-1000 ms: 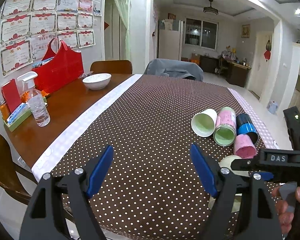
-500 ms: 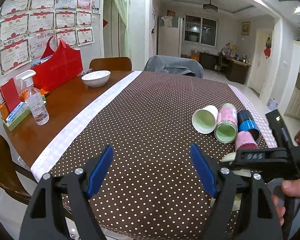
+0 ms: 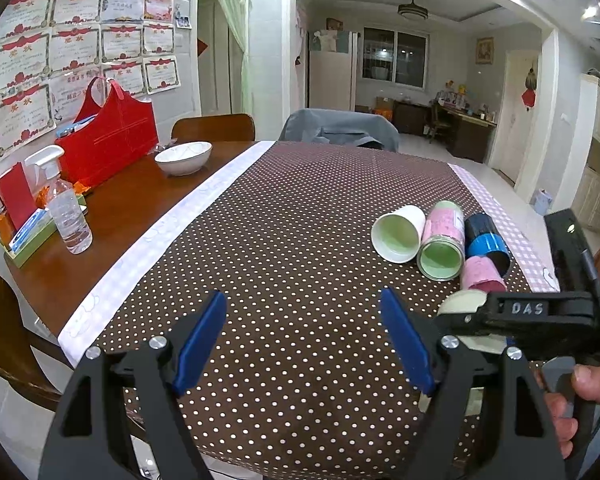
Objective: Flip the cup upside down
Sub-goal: 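Rotate the held cup with the right tool so its base faces up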
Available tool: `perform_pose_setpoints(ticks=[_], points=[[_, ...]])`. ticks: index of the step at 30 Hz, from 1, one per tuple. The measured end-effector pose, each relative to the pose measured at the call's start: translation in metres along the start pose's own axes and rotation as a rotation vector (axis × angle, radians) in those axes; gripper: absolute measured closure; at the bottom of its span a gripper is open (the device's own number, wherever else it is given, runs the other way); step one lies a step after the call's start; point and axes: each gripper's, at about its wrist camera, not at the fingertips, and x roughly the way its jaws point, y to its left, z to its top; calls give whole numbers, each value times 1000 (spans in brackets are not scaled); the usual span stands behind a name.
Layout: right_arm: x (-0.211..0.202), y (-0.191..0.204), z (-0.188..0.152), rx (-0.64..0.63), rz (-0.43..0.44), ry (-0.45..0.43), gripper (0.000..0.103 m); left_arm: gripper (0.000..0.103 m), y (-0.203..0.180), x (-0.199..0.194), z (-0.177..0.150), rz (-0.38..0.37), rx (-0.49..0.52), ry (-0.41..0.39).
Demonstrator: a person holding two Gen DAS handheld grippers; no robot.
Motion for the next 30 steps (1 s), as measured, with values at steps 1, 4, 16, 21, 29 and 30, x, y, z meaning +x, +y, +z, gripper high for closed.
perform_pose_setpoints(ticks=[1, 4, 16, 21, 29, 30], points=[[-2, 1, 0, -3, 5, -9, 27, 25, -2, -1, 0, -1, 4, -1], [-14, 2, -1, -20, 21, -53, 27, 25, -7, -3, 0, -4, 14, -2], [-47, 15, -7, -102, -8, -225, 27, 25, -25, -13, 3, -7, 48, -11], [-70, 30, -14, -227, -101, -398, 27, 25, -27, -18, 5, 2, 49, -21], [-66, 37, -27, -384, -229, -582, 27, 25, -25, -19, 6, 6, 34, -21], [-64, 37, -30, -401, -243, -597, 27, 25, -24, -19, 6, 5, 31, -20]])
